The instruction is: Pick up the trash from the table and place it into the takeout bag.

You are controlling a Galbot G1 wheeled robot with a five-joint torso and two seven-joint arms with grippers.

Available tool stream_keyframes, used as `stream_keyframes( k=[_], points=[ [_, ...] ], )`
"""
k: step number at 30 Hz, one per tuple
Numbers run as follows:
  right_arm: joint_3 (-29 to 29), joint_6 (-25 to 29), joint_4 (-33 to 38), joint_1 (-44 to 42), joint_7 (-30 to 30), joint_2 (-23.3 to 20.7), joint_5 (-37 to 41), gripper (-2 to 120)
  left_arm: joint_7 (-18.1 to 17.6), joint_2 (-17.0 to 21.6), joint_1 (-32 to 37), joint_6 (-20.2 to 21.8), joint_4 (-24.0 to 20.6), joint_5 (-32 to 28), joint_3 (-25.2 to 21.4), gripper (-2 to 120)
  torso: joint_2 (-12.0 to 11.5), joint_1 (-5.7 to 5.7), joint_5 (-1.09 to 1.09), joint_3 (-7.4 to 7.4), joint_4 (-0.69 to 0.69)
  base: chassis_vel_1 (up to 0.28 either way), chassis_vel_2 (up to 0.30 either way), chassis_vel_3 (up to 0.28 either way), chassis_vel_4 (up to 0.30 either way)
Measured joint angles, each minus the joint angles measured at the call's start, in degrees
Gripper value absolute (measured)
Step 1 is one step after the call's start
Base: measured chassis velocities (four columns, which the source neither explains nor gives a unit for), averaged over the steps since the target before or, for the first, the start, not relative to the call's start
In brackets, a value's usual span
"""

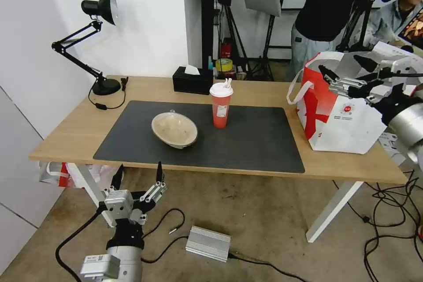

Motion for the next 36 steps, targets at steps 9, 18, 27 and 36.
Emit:
stream_keyframes(
  k=[9,18,27,36],
  points=[
    [-1.2,1.91,3.21,-2.04,3.34,3.81,-2.47,100,0.0,0.04,-0.12,0.0,0.04,-0.08,-0.09,100,0.0,0.0,0.0,0.0,0.0,0.0,0.0,0.0,0.0],
    [-4.52,6.25,4.74,-4.1,6.66,7.14,-6.08,100,0.0,-0.02,-0.51,0.01,0.27,-0.32,-0.07,100,-0.01,0.01,0.0,0.0,0.0,0.0,0.0,0.0,0.0],
    [-6.84,11.39,6.15,-7.32,9.51,10.96,-12.65,100,-0.01,0.23,-0.59,0.02,0.47,-0.46,-0.12,100,-0.01,0.0,0.0,0.0,0.0,0.0,0.0,0.0,0.0],
    [-8.02,14.77,7.32,-10.74,10.98,14.15,-17.65,100,-0.02,0.24,-0.71,0.01,0.62,-0.51,-0.08,100,-0.01,0.0,-0.01,0.0,0.0,0.0,0.0,0.0,0.0]
  ],
)
